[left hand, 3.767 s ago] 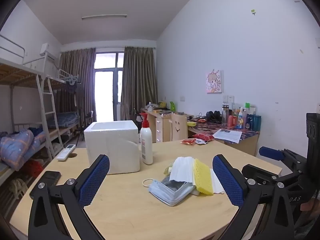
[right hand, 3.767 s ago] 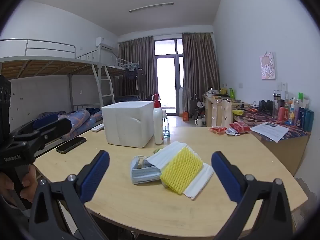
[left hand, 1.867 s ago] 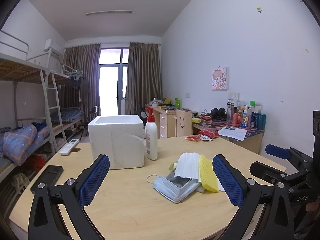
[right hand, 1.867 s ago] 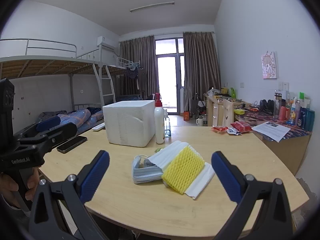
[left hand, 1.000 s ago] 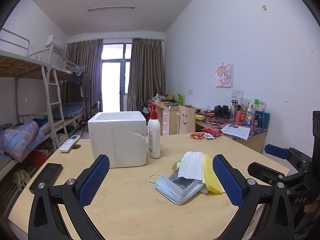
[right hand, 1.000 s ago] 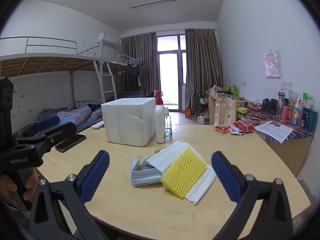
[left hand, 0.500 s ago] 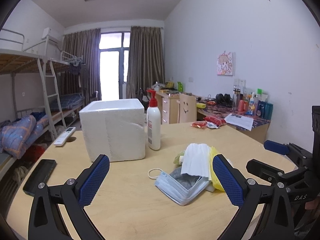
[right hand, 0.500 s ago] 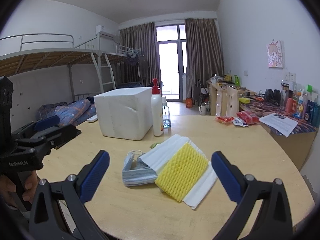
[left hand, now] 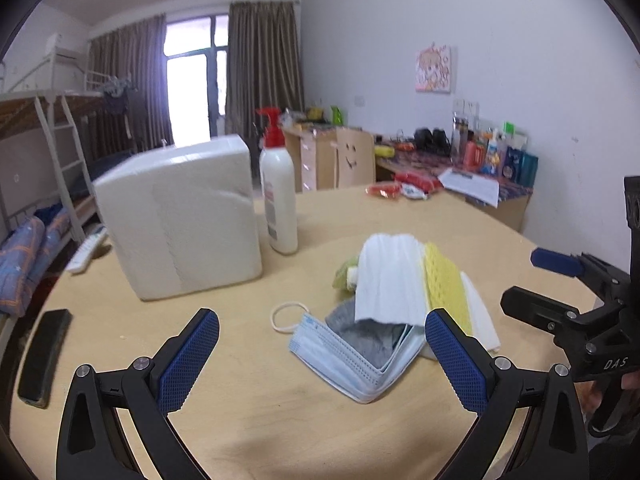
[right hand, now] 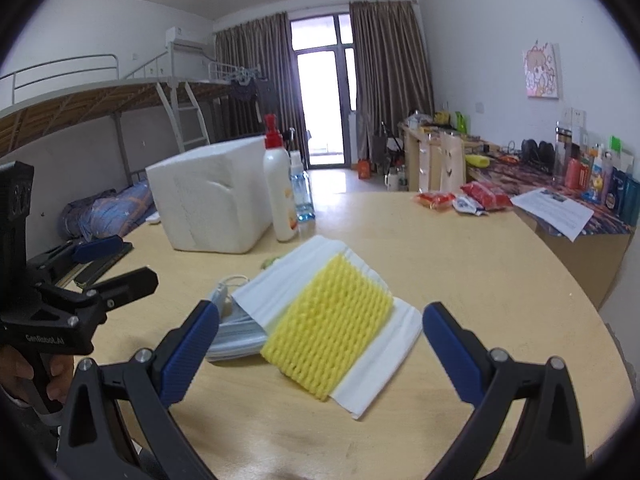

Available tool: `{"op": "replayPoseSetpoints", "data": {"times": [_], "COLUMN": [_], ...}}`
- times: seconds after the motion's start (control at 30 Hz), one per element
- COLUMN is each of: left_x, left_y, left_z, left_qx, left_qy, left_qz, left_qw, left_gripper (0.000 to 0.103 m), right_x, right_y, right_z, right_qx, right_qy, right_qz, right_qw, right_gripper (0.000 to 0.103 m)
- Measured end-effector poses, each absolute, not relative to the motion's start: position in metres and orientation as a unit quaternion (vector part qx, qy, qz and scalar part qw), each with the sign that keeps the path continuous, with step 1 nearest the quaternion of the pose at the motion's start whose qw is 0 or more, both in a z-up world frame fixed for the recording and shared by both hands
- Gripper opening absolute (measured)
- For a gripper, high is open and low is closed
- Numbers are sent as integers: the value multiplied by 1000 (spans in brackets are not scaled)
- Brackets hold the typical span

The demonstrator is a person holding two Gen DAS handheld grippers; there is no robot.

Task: Organize soft objects
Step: 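Lower the left gripper onto the blue mask and close on it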

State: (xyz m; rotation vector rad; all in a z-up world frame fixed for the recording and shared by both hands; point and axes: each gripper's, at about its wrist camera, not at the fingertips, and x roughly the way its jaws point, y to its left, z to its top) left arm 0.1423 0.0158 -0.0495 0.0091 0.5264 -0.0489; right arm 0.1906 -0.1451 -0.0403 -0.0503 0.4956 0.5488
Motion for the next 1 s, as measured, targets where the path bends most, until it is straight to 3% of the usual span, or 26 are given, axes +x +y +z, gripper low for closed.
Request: {"op": "replayPoseSetpoints", "data": {"times": [0.5,0.63,0.8,0.87,1.0], "left_x": [171,176,181,183,186], "left_y": [0,-3,-2,-3,-1], "left_z": [-95,-103,-109,-113,-118], "left_qx": [14,18,15,17,16], "left_qy": [352,368,378,383,390], "left_qz": [-52,-50,-50,-54,-59], "left_qw": [934,928,924,922,919], "left_gripper": [103,93,88,79,72], "right_x": [208,209,209,209,209], "right_y": [-138,-137,-135,-135,-135], "right_z": [-53,-56,-57,-57,-58], "right_qx": [-39,-38,-37,-37,-39], "right_qy": [279,284,287,287,288], "right_qz": [262,264,265,263,264], "right_qw": [923,921,920,921,920], "right_gripper": [103,103,103,103,103]}}
